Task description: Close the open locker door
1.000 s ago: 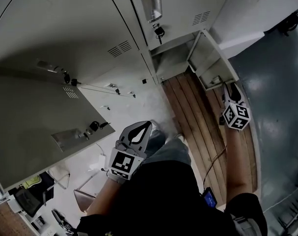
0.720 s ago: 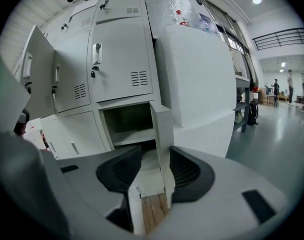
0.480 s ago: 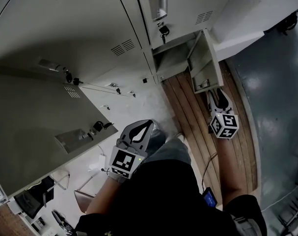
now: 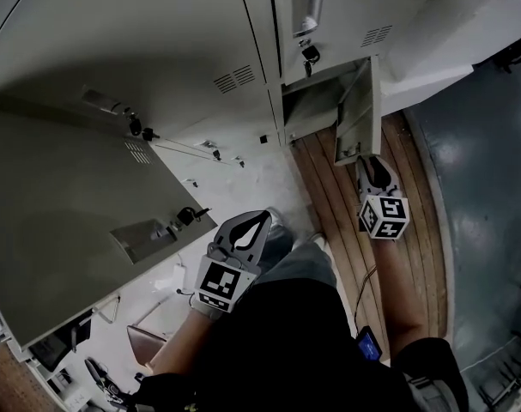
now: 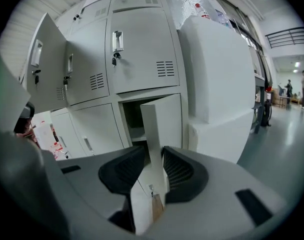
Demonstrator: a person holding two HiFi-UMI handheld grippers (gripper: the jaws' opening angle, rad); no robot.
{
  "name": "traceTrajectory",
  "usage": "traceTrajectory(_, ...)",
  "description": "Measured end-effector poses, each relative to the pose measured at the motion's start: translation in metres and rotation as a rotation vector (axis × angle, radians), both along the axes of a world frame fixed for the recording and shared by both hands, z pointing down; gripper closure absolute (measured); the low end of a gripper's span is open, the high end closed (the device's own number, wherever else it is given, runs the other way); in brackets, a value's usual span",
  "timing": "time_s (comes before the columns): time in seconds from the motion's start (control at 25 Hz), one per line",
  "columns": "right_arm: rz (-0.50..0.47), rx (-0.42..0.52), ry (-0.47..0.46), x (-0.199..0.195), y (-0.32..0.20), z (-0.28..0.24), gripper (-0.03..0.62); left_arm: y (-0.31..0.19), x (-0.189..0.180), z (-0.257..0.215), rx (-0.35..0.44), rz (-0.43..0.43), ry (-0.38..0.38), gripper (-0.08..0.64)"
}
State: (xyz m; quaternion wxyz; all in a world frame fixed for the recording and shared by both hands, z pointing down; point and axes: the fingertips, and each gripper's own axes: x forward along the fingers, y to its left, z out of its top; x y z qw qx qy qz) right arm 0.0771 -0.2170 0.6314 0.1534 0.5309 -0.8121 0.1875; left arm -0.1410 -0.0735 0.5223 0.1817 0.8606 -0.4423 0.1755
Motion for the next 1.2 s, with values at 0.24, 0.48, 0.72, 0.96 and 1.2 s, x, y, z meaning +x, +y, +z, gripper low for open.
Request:
traceTrajectory(0.24, -0.068, 0.011, -0.032, -0.046, -0.010, -0.001, 0.461, 0.002, -0.006, 0.001, -0.004, -0.017, 0.001, 0.535)
traceTrajectory(0.48, -0.118, 0.024, -0.077, -0.093, -0.026, 0.000, 0.470, 0.005, -0.010, 0.007, -0.018, -0.028, -0.005, 0.535)
traceTrajectory(0.72, -0.152, 0.046, -0.099, -0.130, -0.049, 0.003, 0.472, 0.007, -0.014, 0.012, -0.037, -0.039, -0.016, 0.535)
traceTrajectory(0.96, -0.163, 0.059, -0.101, -0.161, -0.075, 0.004, 0.472, 0.011, -0.014, 0.016, -0.053, -0.043, -0.023, 0.535)
traceTrajectory(1.2, -0.168, 0.068, -0.115, -0.183, -0.101, 0.004, 0.474, 0.019, -0.011, 0.022, -0.059, -0.021, -0.058, 0.535)
